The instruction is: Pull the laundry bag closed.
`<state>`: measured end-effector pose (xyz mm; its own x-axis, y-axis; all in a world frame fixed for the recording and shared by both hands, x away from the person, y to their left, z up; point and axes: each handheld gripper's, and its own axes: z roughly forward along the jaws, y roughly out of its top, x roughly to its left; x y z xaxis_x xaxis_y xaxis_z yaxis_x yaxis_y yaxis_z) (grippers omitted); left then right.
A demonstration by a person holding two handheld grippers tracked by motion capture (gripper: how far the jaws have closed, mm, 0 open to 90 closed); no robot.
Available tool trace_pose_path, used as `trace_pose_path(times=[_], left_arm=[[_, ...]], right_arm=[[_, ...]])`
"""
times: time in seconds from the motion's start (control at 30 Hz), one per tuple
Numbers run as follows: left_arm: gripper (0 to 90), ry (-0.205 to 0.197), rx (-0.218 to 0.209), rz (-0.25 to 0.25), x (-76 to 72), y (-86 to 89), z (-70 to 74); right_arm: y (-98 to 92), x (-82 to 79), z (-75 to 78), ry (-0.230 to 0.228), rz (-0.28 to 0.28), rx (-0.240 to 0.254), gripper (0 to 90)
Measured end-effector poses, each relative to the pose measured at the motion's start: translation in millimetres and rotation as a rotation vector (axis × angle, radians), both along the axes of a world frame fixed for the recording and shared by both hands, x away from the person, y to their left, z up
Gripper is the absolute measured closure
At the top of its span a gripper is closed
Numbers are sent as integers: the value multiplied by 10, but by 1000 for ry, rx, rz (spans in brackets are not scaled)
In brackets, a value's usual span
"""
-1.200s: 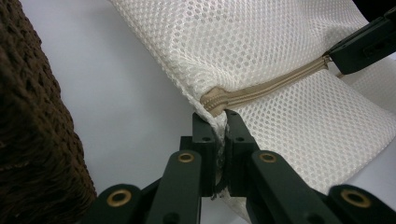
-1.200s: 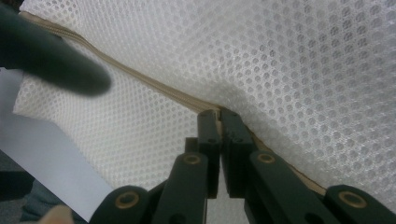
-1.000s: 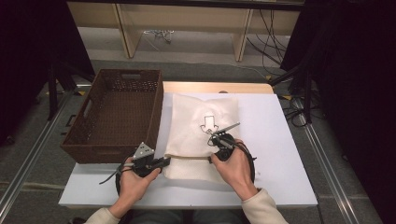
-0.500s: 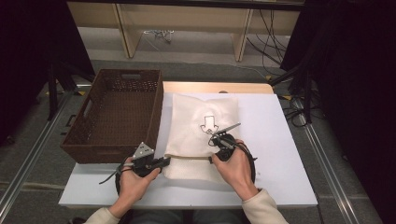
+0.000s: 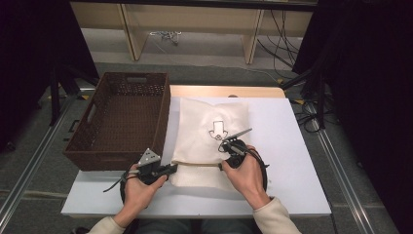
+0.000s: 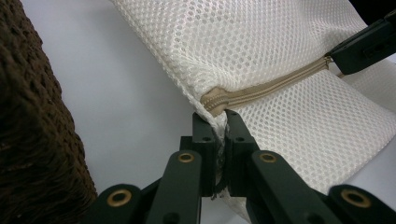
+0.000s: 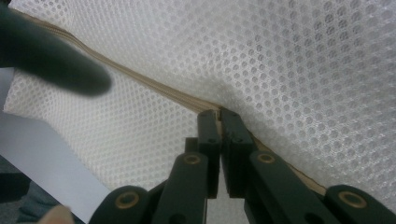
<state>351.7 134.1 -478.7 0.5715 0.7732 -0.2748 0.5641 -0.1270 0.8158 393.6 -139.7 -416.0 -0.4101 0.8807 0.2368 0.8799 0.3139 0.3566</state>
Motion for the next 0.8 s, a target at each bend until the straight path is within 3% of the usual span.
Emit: trace_pose_path(times=[0.13, 0.2, 0.23, 0.27, 0.3, 0.37, 0.6, 0.63, 0.7, 0.73, 0.77, 0.8], left_arm=[[851, 1, 7, -4, -1, 4, -1], [851, -3, 10, -5, 0, 5, 1], [851, -2, -5, 0, 2, -1, -6], [851, -2, -6, -3, 3, 2, -8], [851, -5, 4, -6, 2, 5, -9], [852, -4, 4, -4, 3, 4, -10], [851, -4, -6, -4, 3, 2, -8], [851, -1, -5, -4, 3, 4, -3], [851, -2, 1, -5, 7, 14, -3], [851, -3, 2, -5, 7, 14, -4], [851, -3, 3, -5, 7, 12, -5], [851, -3, 3, -5, 7, 12, -7]], right_arm=[[0, -2, -4, 0, 1, -2, 886], [-29, 24, -32, -50, 48, -5, 886], [-23, 17, -25, -44, 32, -10, 887], [-2, -6, -1, -1, -9, -6, 886], [-8, -3, 1, 3, -3, -5, 886], [-17, 5, -7, -11, 13, -8, 886], [-7, -13, 7, 8, -21, -5, 886], [-19, -1, -11, -20, -5, -11, 886], [-28, 5, -16, -29, 6, -19, 886], [-13, -11, 3, 0, -19, -14, 886], [-43, 14, -17, -38, 21, -17, 886], [-48, 17, -17, -39, 28, -23, 886]])
